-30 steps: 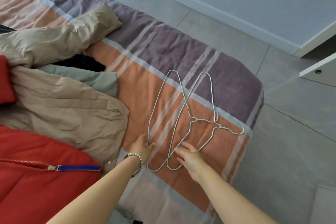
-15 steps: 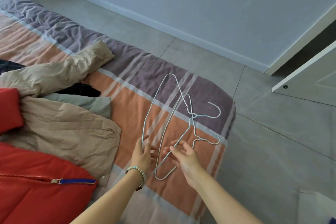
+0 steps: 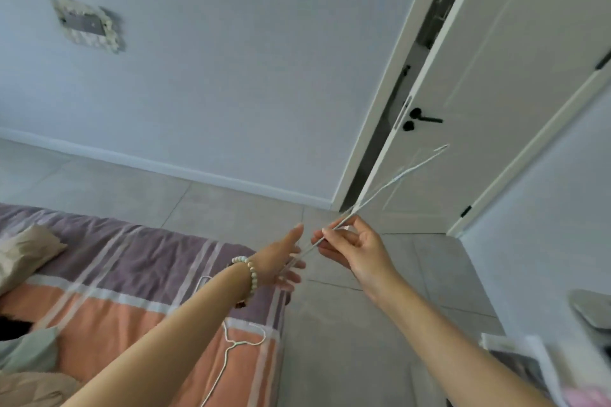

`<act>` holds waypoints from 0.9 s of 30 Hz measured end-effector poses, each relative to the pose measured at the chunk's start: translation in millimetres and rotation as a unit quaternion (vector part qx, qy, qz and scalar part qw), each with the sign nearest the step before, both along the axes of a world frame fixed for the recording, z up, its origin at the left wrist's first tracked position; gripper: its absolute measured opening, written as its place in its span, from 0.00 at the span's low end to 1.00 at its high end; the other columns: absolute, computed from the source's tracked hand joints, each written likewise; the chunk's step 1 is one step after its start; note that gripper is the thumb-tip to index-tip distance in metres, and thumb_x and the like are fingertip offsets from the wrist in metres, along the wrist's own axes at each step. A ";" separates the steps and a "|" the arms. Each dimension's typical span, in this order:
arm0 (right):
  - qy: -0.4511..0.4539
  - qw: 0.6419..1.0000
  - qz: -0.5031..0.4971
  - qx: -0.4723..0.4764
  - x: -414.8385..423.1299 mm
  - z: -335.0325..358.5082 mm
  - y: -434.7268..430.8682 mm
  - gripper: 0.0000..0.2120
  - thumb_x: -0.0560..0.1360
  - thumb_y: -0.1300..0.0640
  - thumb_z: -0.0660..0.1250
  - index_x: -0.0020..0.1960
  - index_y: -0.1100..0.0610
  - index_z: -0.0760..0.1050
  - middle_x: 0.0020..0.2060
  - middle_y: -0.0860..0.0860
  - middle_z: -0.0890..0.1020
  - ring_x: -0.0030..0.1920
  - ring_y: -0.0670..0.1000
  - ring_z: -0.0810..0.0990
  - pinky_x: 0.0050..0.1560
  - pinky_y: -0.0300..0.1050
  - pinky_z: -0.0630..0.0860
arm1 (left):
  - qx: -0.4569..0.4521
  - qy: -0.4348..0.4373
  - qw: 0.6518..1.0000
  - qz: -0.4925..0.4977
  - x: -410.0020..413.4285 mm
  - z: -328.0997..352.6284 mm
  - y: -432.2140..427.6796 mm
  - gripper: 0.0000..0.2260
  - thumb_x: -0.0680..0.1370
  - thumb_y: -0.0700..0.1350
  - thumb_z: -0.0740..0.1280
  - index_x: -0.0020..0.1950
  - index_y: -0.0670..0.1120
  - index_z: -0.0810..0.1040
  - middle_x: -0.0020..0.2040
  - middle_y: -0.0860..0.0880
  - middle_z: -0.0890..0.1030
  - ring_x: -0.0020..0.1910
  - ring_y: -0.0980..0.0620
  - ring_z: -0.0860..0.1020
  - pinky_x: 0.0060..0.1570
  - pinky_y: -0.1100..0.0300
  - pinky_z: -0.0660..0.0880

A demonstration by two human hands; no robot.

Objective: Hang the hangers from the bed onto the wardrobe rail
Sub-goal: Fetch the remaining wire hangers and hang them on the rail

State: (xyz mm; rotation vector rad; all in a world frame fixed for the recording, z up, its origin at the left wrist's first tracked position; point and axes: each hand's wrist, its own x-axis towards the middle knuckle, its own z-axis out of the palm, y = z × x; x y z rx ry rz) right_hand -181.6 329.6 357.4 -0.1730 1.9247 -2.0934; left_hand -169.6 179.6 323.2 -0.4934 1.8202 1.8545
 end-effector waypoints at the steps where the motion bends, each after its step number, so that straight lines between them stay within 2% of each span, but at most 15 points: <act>1: 0.019 1.000 -0.017 -0.001 -1.1 19.2 17.3 0.02 0.75 0.66 0.65 0.46 0.62 0.72 0.39 0.58 0.84 0.39 0.49 0.84 0.41 0.37 0.80 | -0.002 0.007 0.999 -0.041 -5.0 18.7 16.3 0.31 0.78 0.63 0.48 0.68 0.39 0.66 0.56 0.41 0.76 0.36 0.50 0.76 0.32 0.61 0.74; 4: 0.065 0.995 -0.081 0.004 4.3 68.8 73.0 0.03 0.75 0.65 0.66 0.47 0.63 0.72 0.43 0.61 0.84 0.41 0.51 0.84 0.42 0.38 0.80 | -0.018 0.039 0.987 -0.157 -13.2 70.5 67.3 0.31 0.78 0.63 0.46 0.63 0.40 0.71 0.51 0.41 0.80 0.37 0.50 0.78 0.34 0.61 0.77; 8: 0.123 0.978 -0.166 0.016 26.6 119.5 152.6 0.05 0.74 0.65 0.67 0.45 0.63 0.71 0.39 0.58 0.85 0.38 0.51 0.85 0.40 0.38 0.80 | -0.001 0.097 0.952 -0.290 -13.3 128.2 140.9 0.33 0.80 0.61 0.42 0.48 0.43 0.81 0.41 0.44 0.85 0.39 0.50 0.83 0.39 0.61 0.79; 13: 0.186 0.945 -0.267 0.031 73.5 176.7 257.2 0.05 0.73 0.65 0.68 0.42 0.61 0.72 0.40 0.61 0.85 0.38 0.55 0.84 0.41 0.40 0.80 | 0.063 0.184 0.912 -0.362 6.7 197.4 247.2 0.28 0.80 0.59 0.48 0.39 0.42 0.77 0.33 0.43 0.83 0.37 0.46 0.83 0.46 0.55 0.80; 17: 0.225 0.915 -0.334 0.032 124.9 218.8 341.1 0.05 0.73 0.64 0.68 0.42 0.61 0.71 0.40 0.60 0.85 0.38 0.53 0.84 0.41 0.39 0.79 | 0.070 0.242 0.863 -0.437 35.7 249.1 337.9 0.24 0.80 0.59 0.50 0.41 0.43 0.76 0.31 0.45 0.82 0.35 0.47 0.83 0.41 0.58 0.80; 22: 0.253 0.884 -0.391 0.033 188.7 261.0 442.8 0.05 0.74 0.65 0.67 0.43 0.61 0.71 0.37 0.56 0.85 0.36 0.50 0.83 0.42 0.40 0.80 | 0.081 0.319 0.801 -0.500 84.5 299.8 444.3 0.21 0.80 0.56 0.53 0.41 0.42 0.76 0.31 0.46 0.81 0.34 0.47 0.82 0.40 0.58 0.80; 27: 0.259 0.869 -0.420 0.019 246.6 287.4 526.3 0.03 0.75 0.64 0.65 0.44 0.61 0.71 0.37 0.54 0.85 0.36 0.48 0.82 0.42 0.40 0.79 | 0.095 0.357 0.766 -0.526 130.8 330.5 535.9 0.20 0.80 0.56 0.53 0.43 0.41 0.74 0.32 0.45 0.82 0.32 0.48 0.82 0.36 0.59 0.79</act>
